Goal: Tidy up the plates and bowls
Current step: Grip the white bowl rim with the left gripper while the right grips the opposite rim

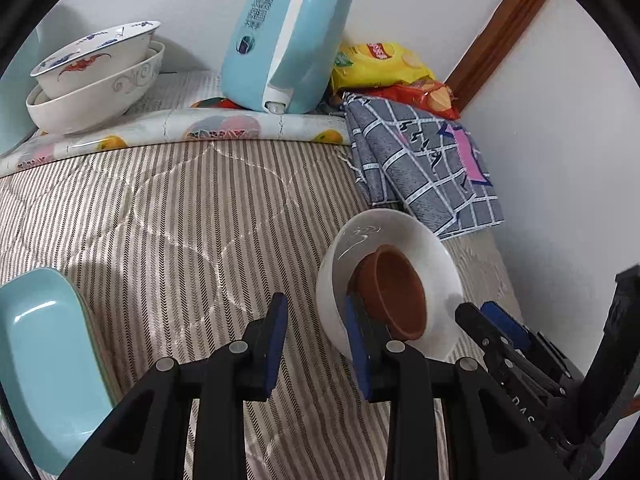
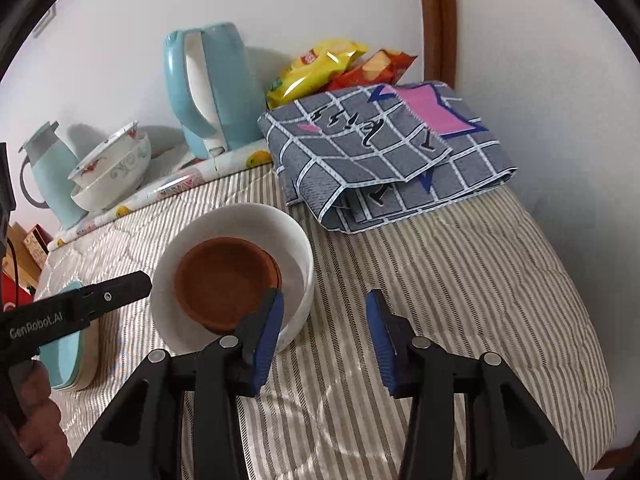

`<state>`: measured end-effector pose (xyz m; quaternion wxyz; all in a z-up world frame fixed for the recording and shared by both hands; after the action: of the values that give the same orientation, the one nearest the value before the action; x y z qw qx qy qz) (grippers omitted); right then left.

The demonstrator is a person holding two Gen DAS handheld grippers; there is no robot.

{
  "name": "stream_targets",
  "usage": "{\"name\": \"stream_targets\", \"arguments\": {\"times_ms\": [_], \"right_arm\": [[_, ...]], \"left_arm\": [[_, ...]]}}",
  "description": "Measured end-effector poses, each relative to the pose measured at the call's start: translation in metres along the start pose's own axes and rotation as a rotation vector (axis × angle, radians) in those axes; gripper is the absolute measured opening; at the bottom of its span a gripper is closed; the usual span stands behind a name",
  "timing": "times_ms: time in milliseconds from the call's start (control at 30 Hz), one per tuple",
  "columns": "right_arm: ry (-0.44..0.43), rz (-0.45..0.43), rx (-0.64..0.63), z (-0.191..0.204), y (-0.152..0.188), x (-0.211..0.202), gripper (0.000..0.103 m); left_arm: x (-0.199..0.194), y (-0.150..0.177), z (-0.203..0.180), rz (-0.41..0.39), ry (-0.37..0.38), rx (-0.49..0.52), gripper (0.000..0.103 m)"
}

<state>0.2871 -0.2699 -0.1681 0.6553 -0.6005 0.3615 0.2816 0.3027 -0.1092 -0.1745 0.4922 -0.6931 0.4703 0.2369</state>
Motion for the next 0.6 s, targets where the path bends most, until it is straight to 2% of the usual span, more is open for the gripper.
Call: {"name": "stream_targets", "arguments": {"times_ms": [67,267,600], "right_arm": [[-0.001,0.015,-0.008,0.002,0.0,0.007,0.032],[0.018,0.029,-0.053,0.008,-0.002,0.016,0.032],[0.009,0.07,-0.055,0.011,-0.002,0.029,0.031]], "left_arm": [[0.004,0.001,0.0,0.0,-0.007,-0.004,0.028],[0.012,0.003,-0.002,-0.004,-0.031,-0.01,0.028],[0.032,0.004,-0.006,0.046,-0.08,0.009,0.028]]}}
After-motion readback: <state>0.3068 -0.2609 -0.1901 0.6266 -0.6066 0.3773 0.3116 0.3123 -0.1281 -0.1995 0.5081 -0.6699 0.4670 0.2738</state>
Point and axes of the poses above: each gripper's, at about its wrist camera, not at the fingertips, and x roughly the way its jaws point, z to its left, y to its underside, the point moved 8 cm from there along x, roughly the way its jaws point, and after that the axes turned 6 degrees about y, right-handed, at the moved point
